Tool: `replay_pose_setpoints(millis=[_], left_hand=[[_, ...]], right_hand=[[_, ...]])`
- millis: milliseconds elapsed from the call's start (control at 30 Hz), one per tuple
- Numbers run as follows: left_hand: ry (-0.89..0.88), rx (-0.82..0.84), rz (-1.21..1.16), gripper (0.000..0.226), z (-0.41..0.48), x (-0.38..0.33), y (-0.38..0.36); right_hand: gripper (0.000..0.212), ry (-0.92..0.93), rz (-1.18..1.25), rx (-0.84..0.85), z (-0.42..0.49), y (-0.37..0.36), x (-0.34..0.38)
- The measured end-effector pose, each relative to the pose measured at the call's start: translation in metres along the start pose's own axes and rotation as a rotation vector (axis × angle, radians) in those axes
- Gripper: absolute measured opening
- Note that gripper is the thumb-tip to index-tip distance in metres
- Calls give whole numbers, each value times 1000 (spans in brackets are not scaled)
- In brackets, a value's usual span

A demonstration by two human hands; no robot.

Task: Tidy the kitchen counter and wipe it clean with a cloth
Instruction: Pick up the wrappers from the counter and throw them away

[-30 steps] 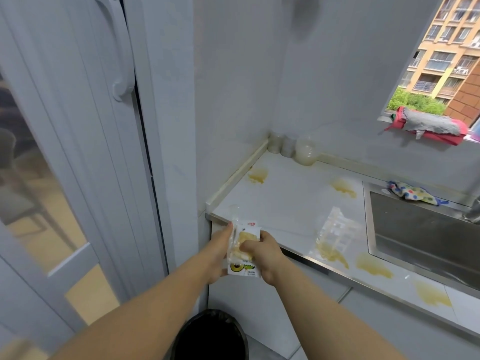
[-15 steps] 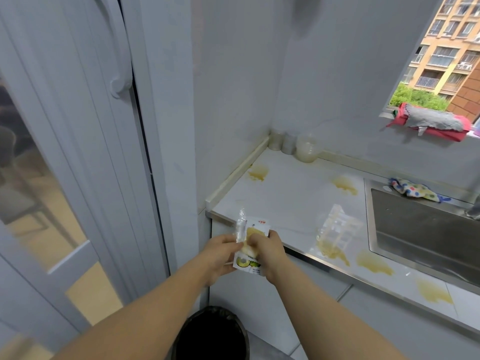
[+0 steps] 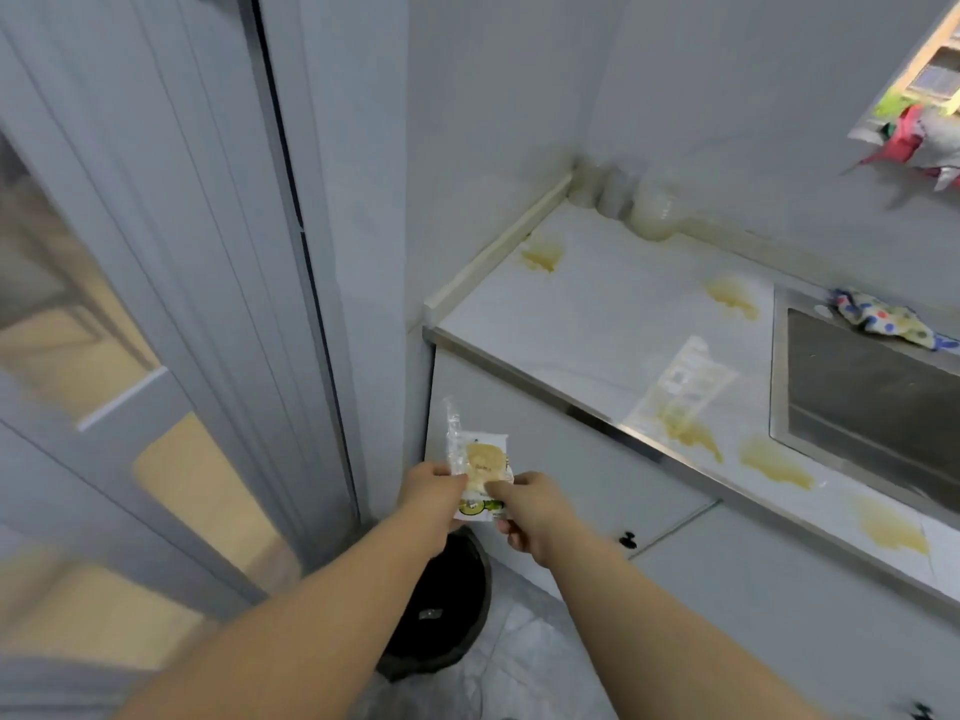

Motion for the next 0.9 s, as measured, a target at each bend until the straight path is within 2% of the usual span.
replay_pose_setpoints(millis=[167, 433, 500, 567, 667, 700, 733, 800, 900], left_hand=[[147, -74, -56, 11, 20, 54, 11], [366, -243, -83, 20, 71, 149, 20], [414, -270, -80, 25, 84, 167, 23], [462, -273, -101, 32, 95, 179, 25], [521, -285, -53, 64, 115, 190, 28], [540, -302, -7, 72, 119, 192, 31], [567, -310, 12, 76, 123, 195, 34], [629, -270, 4, 76, 128, 205, 35], [641, -199, -15, 75, 133, 210, 33]], right_hand=[[15, -99, 49, -6, 28, -17, -45], [6, -300, 38, -30, 94, -54, -117], [21, -347, 33, -12, 109, -63, -131], [24, -390, 33, -14, 125, -71, -144], [16, -472, 48, -11, 143, -84, -161], [17, -508, 46, 19, 145, -88, -163], [29, -549, 36, 52, 147, -91, -167], [47, -601, -3, 81, 149, -93, -172], [49, -579, -20, 79, 150, -90, -169]])
Point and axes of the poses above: each hand's wrist, its own z-axis towards the middle knuckle, its own y-axis out of the back of the hand, x = y × z, the point moved 5 cm from there along z, towards the middle knuckle, and after that the axes turned 3 degrees about -y, right-handed, at the moved point
